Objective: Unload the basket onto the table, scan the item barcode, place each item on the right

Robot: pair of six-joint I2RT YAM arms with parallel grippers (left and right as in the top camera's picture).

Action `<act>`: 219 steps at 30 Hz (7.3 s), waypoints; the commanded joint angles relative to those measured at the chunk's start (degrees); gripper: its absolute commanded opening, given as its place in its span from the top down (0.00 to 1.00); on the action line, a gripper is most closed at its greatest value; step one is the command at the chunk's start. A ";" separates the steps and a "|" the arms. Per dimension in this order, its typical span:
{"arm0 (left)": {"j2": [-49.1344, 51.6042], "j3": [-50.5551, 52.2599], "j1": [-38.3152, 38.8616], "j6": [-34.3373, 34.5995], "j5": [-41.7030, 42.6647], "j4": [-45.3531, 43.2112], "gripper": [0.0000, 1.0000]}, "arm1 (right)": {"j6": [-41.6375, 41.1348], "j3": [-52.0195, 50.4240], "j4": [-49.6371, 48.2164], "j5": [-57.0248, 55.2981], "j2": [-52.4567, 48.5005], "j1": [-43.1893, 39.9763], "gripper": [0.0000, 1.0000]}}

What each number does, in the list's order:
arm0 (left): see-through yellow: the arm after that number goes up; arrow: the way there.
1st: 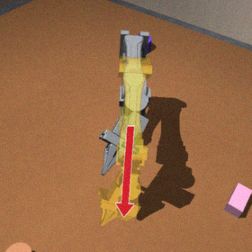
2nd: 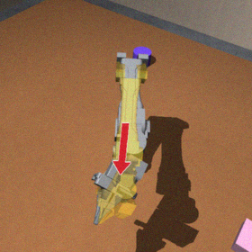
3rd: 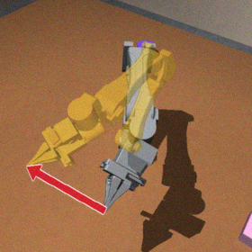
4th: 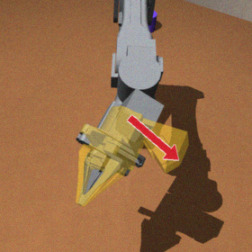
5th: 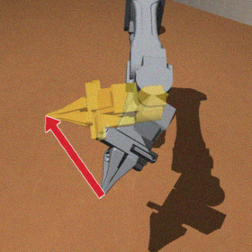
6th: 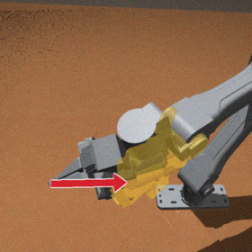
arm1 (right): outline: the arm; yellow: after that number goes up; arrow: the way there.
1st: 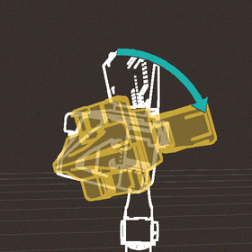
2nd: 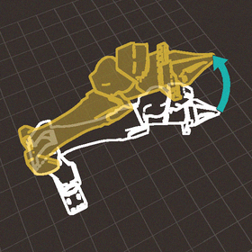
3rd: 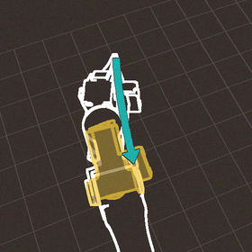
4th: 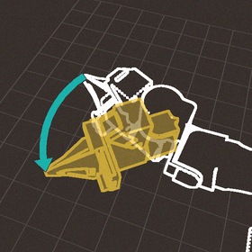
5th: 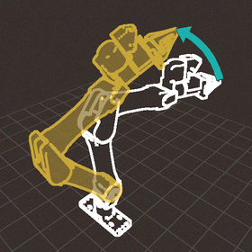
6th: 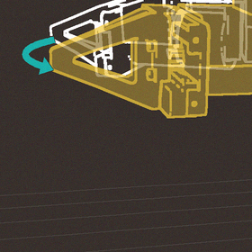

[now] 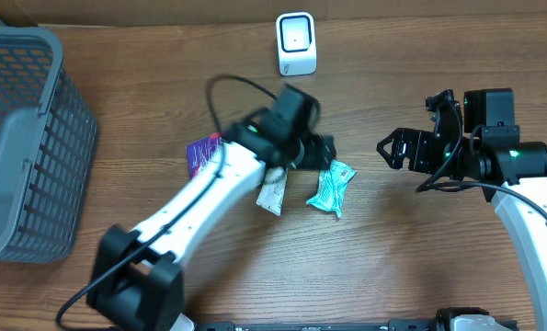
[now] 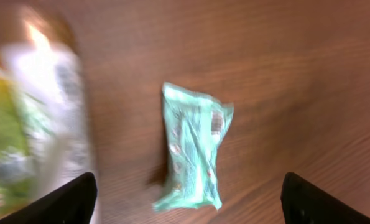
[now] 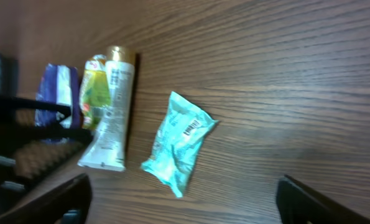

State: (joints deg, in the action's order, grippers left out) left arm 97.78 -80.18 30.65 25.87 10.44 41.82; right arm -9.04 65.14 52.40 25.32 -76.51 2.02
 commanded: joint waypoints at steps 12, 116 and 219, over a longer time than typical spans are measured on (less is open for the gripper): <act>-7.41 -10.51 -12.04 -4.26 -0.37 7.37 0.00 | -18.05 -2.19 -2.89 1.33 -9.33 7.89 0.18; -7.41 -10.51 -12.00 -4.26 -0.37 7.76 0.00 | -39.60 15.65 -15.72 -22.21 -43.10 16.98 0.96; -7.37 -18.49 -12.35 -8.74 -24.35 22.47 0.00 | 16.48 31.71 13.09 10.75 -16.83 1.49 0.96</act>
State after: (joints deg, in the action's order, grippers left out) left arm 90.13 -97.54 18.63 16.53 -12.73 64.34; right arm 16.62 96.36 68.49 44.31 -95.53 2.04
